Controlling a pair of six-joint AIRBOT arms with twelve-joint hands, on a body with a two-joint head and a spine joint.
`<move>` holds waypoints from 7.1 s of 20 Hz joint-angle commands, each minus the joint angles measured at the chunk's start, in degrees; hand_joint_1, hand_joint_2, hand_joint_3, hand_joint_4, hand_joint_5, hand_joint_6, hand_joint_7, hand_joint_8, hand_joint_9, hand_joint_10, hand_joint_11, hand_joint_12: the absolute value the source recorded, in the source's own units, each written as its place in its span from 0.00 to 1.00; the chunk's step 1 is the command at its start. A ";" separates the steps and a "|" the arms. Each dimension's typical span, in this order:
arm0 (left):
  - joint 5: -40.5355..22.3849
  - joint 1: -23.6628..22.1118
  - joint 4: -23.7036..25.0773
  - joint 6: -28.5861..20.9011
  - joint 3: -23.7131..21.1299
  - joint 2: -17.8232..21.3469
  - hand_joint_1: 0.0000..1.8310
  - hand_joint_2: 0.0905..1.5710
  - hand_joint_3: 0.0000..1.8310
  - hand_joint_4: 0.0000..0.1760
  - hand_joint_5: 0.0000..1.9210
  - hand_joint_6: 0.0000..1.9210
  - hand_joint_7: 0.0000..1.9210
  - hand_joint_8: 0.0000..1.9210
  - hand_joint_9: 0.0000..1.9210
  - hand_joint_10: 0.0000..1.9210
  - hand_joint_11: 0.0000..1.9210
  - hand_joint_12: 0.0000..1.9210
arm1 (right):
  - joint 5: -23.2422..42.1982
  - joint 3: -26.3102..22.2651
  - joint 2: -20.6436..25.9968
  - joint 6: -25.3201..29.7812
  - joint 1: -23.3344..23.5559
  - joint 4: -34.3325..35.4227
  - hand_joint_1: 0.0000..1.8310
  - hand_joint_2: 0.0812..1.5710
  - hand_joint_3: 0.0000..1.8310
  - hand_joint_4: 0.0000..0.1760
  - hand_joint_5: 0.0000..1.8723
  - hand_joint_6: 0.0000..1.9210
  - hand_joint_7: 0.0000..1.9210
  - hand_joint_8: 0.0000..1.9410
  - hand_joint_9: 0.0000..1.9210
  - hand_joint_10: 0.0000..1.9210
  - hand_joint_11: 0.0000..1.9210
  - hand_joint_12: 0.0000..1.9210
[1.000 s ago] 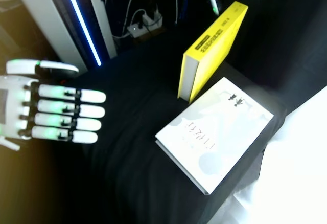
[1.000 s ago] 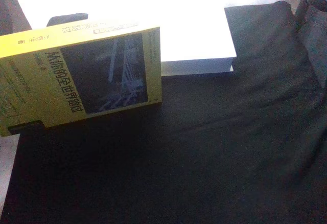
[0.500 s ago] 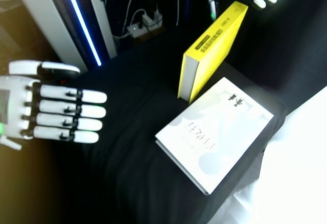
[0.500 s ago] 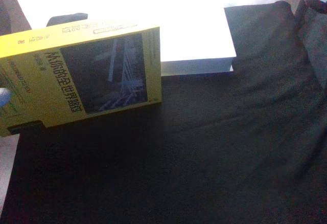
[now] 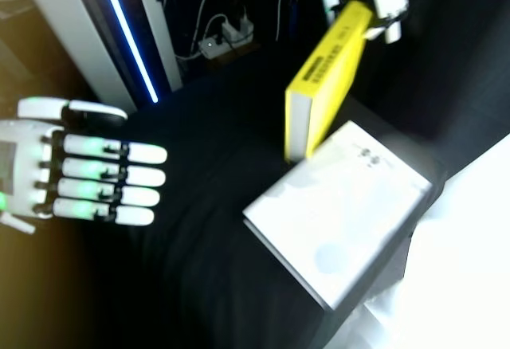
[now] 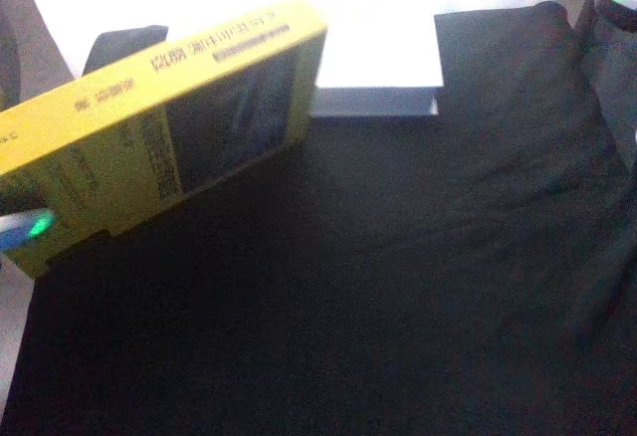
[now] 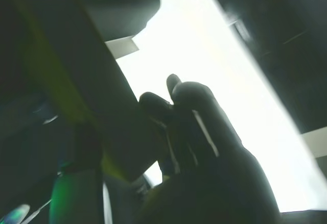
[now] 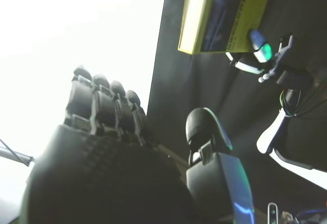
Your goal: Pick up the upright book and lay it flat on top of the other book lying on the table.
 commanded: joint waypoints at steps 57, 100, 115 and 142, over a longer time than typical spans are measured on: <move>-13.61 -13.32 24.79 2.01 -0.36 -3.03 0.65 0.77 0.00 0.00 0.64 1.00 0.78 1.00 0.85 1.00 0.88 1.00 | -7.79 8.77 -14.21 1.13 26.01 -17.50 0.49 0.71 0.00 0.21 0.00 0.00 0.00 0.00 0.00 0.00 0.00 0.00; -17.34 -3.30 11.95 5.90 -2.92 0.57 0.33 0.57 0.00 1.00 0.00 0.00 0.00 0.00 0.00 0.00 0.00 0.00 | -10.27 9.19 -7.75 -4.37 37.58 -16.35 0.89 0.43 0.62 1.00 0.82 1.00 0.90 1.00 0.98 1.00 0.99 1.00; -17.32 -3.96 12.91 5.85 -1.73 -1.42 0.32 0.58 0.00 1.00 0.00 0.00 0.00 0.00 0.00 0.00 0.00 0.00 | -23.23 17.52 -14.56 -15.09 46.79 -15.30 0.92 0.41 0.50 1.00 0.74 1.00 0.84 1.00 0.93 1.00 0.91 1.00; -15.44 -6.09 15.66 2.94 0.89 -3.97 0.37 0.66 0.00 1.00 0.00 0.00 0.00 0.00 0.00 0.00 0.00 0.00 | -36.76 31.73 -26.64 -17.34 45.86 -15.34 0.86 0.45 0.50 1.00 0.69 1.00 0.76 1.00 0.84 1.00 0.81 1.00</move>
